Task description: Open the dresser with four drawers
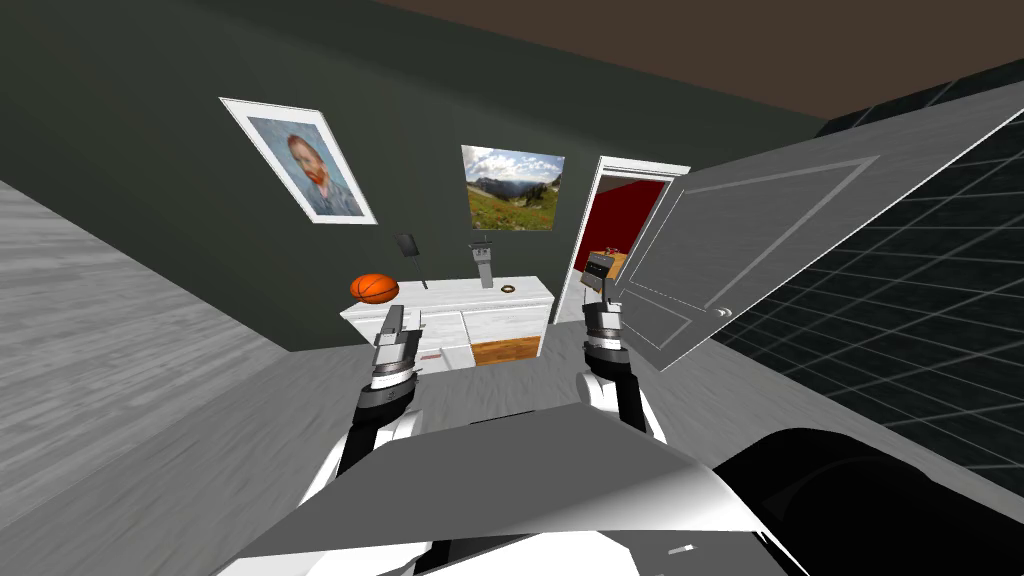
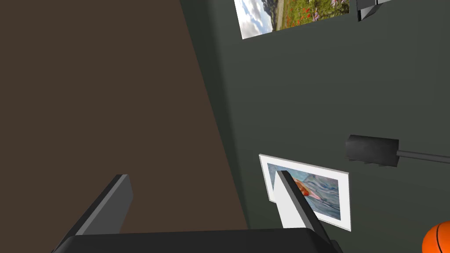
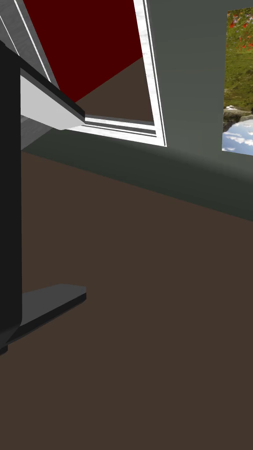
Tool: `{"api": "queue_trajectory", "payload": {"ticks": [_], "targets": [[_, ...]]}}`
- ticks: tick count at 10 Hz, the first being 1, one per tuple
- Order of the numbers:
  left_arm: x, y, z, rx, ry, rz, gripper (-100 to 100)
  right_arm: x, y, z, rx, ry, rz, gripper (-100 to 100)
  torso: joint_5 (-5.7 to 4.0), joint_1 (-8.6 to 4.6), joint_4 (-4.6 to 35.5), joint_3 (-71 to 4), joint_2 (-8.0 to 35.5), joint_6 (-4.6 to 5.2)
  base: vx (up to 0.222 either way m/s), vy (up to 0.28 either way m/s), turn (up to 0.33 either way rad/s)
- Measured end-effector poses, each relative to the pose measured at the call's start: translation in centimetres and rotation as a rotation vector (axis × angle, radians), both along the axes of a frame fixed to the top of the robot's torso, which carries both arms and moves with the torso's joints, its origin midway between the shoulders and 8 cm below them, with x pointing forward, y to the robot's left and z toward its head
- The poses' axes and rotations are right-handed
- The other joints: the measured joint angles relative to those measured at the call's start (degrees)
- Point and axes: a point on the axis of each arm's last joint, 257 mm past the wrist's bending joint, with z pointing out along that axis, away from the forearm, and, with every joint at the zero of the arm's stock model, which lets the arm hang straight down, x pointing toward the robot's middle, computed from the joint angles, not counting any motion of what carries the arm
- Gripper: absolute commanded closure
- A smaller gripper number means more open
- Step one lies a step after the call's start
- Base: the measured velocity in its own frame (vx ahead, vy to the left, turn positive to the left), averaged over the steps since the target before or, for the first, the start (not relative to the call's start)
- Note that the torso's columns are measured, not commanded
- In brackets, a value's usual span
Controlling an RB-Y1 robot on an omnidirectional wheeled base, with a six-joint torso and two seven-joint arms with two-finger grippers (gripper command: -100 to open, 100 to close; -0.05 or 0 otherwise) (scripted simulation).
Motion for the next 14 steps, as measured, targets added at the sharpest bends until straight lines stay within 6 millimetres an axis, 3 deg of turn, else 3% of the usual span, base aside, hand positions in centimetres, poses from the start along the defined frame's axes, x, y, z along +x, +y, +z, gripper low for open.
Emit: {"api": "queue_trajectory", "payload": {"ticks": [2, 9, 10, 11, 14], "targets": [[0.0, 0.0, 0.0, 0.000, 0.000, 0.000, 0, 0.0, 0.0, 0.0, 0.000, 0.000, 0.000, 0, 0.00, 0.00, 6.00, -12.00, 5.97, 0.00, 0.000, 0.000, 0.000], [0.0, 0.0, 0.0, 0.000, 0.000, 0.000, 0, 0.0, 0.0, 0.0, 0.000, 0.000, 0.000, 0, 0.00, 0.00, 35.37, -70.73, 35.39, 0.00, 0.000, 0.000, 0.000], [0.0, 0.0, 0.0, 0.000, 0.000, 0.000, -100, 0.0, 0.0, 0.0, 0.000, 0.000, 0.000, 0, 0.00, 0.00, 39.60, -79.19, 39.62, 0.00, 0.033, -0.026, -0.010], [0.4, -0.2, -0.6, 0.017, 0.013, -0.009, -100, 0.0, 0.0, 0.0, 0.000, 0.000, 0.000, 0, -0.01, -0.07, 41.47, -83.18, 41.46, 0.01, 0.054, -0.039, -0.012], [1.3, -0.3, -2.5, 0.053, 0.059, -0.023, -100, 0.0, 0.0, 0.0, 0.000, 0.000, 0.000, 0, -0.01, -0.04, 42.24, -84.62, 42.18, 0.00, 0.073, -0.048, -0.010]]}}
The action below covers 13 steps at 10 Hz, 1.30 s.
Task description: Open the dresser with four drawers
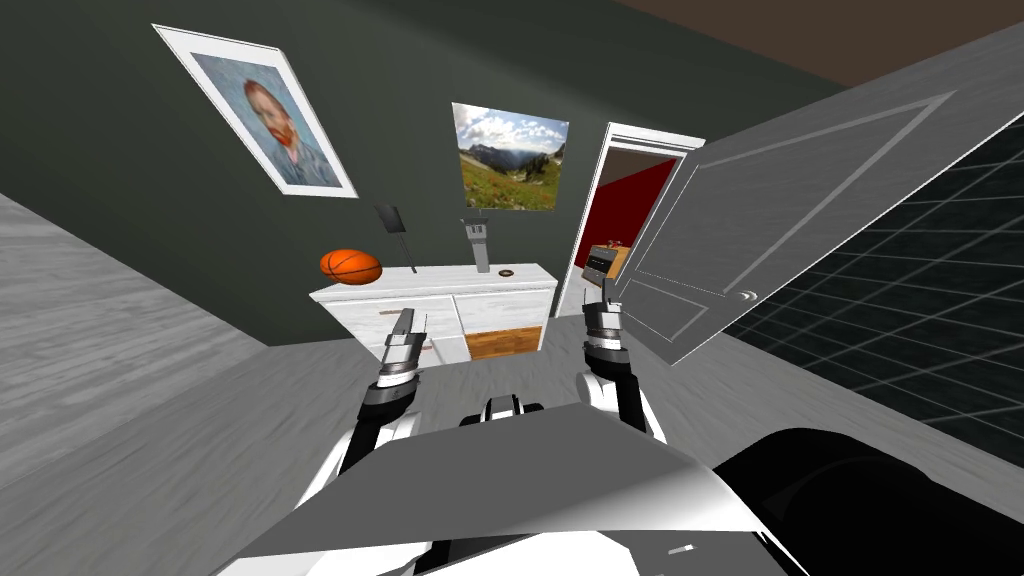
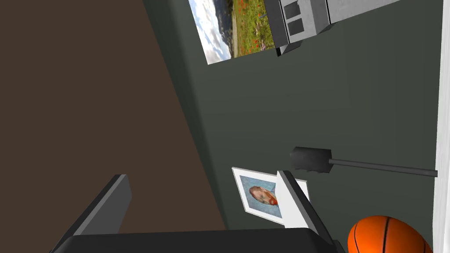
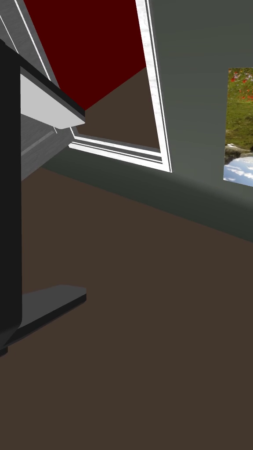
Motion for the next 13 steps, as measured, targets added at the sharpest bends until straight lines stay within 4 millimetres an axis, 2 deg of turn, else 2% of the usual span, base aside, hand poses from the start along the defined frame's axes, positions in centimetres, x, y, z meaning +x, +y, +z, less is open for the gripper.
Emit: {"api": "queue_trajectory", "payload": {"ticks": [13], "targets": [[4.6, 1.4, -11.3, 0.019, 0.229, 0.022, -100, 0.0, 0.0, 0.0, 0.000, 0.000, 0.000, 0, 0.01, 0.05, 0.04, 0.04, 0.09, 0.00, 0.082, -0.055, -0.012]]}}
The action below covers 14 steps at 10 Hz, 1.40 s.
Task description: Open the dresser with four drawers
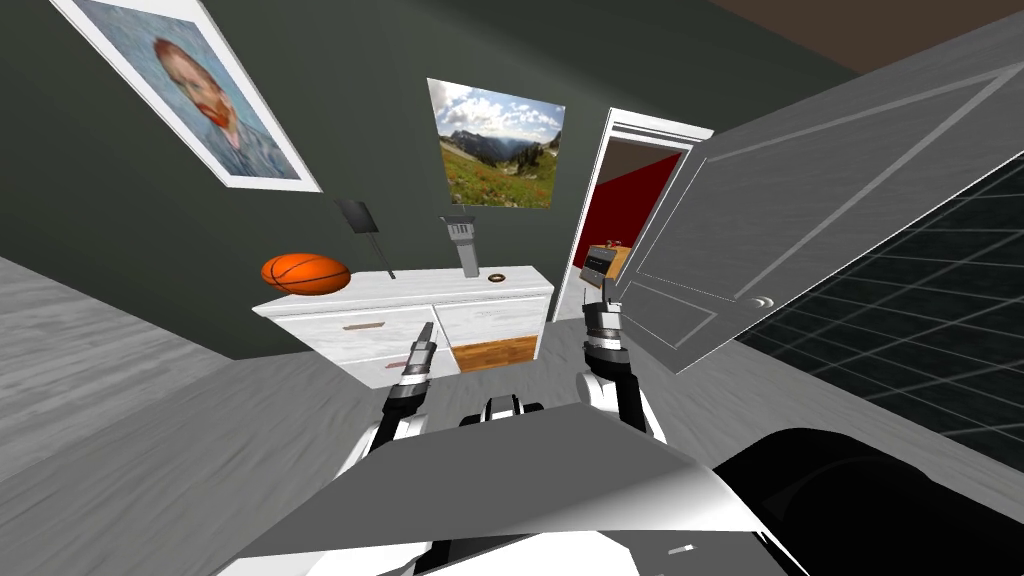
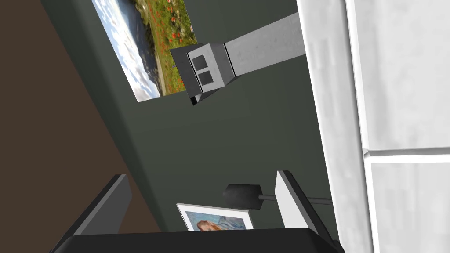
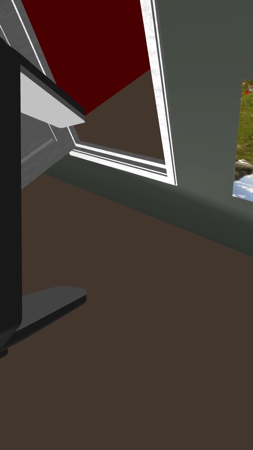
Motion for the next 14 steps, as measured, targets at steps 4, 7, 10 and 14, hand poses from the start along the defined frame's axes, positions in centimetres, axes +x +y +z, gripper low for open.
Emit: {"api": "queue_trajectory", "payload": {"ticks": [4, 7, 10, 14], "targets": [[0.8, 0.4, -3.2, 0.003, 0.059, 0.007, -100, 0.0, 0.0, 0.0, 0.000, 0.000, 0.000, 0, 0.00, 0.01, 0.03, 0.06, 0.10, 0.00, 0.074, -0.048, -0.012], [1.5, 1.0, -6.0, 0.015, 0.120, 0.013, -100, 0.0, 0.0, 0.0, 0.000, 0.000, 0.000, 0, -0.02, -0.05, -0.02, -0.03, -0.04, 0.00, 0.094, -0.065, -0.011], [1.9, 1.1, -8.6, 0.022, 0.171, 0.019, -100, 0.0, 0.0, 0.0, 0.000, 0.000, 0.000, 0, 0.00, -0.01, 0.01, 0.02, 0.03, 0.00, 0.082, -0.054, -0.014], [2.2, 2.0, -12.5, 0.026, 0.246, 0.030, -100, 0.0, 0.0, 0.0, 0.000, 0.000, 0.000, 0, -0.01, -0.03, -0.01, -0.02, -0.03, 0.00, 0.095, -0.053, -0.014]]}}
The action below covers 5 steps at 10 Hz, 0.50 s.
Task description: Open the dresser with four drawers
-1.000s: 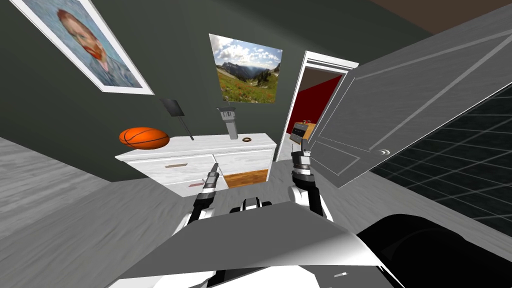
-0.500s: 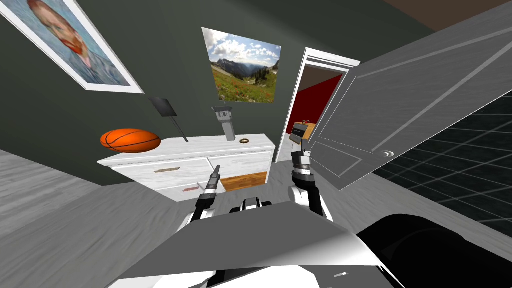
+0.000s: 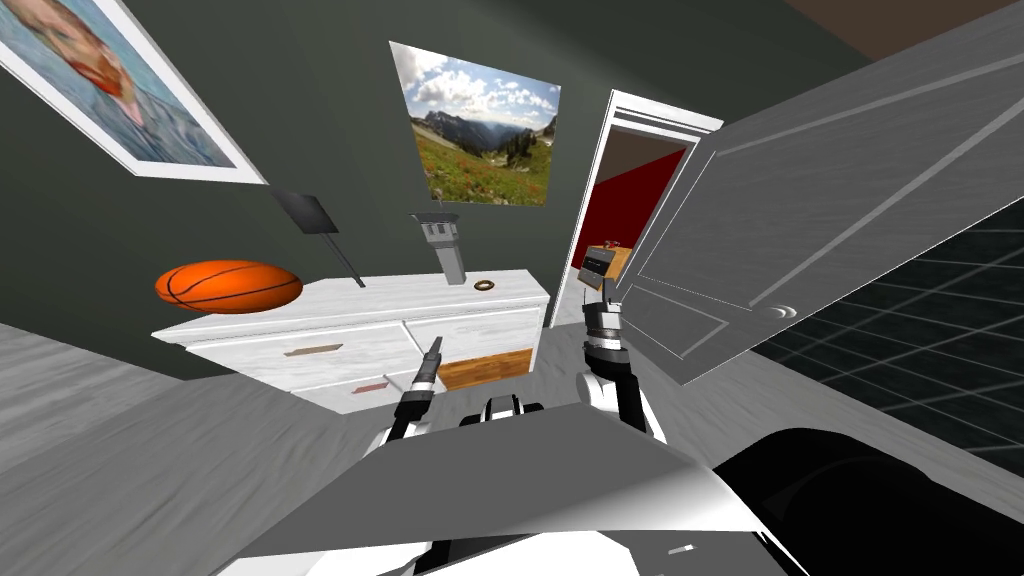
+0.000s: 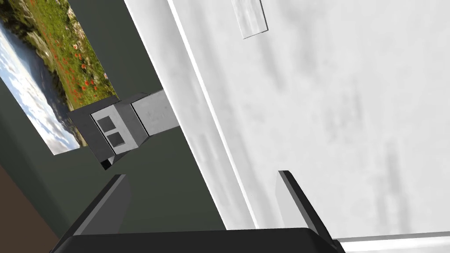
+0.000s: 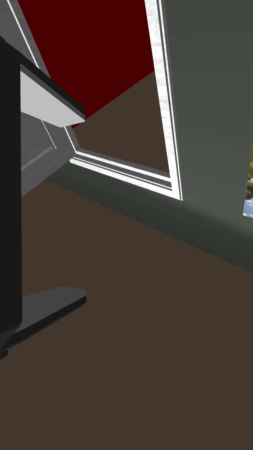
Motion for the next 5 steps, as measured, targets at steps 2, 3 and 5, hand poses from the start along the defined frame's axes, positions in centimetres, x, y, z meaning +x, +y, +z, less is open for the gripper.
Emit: {"api": "queue_trajectory", "payload": {"ticks": [2, 3, 5], "targets": [[0.3, 0.1, -1.8, -0.007, 0.038, 0.008, -100, 0.0, 0.0, 0.0, 0.000, 0.000, 0.000, 0, -0.01, -0.02, 0.03, 0.06, 0.10, 0.00, 0.084, -0.061, -0.014], [0.3, 0.0, -2.7, -0.014, 0.057, 0.013, -100, 0.0, 0.0, 0.0, 0.000, 0.000, 0.000, 0, 0.01, 0.06, 0.03, 0.06, 0.09, -0.01, 0.098, -0.044, -0.013], [0.3, -0.5, -4.5, -0.036, 0.091, 0.023, -100, 0.0, 0.0, 0.0, 0.000, 0.000, 0.000, 0, 0.01, 0.04, 0.01, 0.02, 0.03, 0.00, 0.091, -0.056, -0.011]]}}
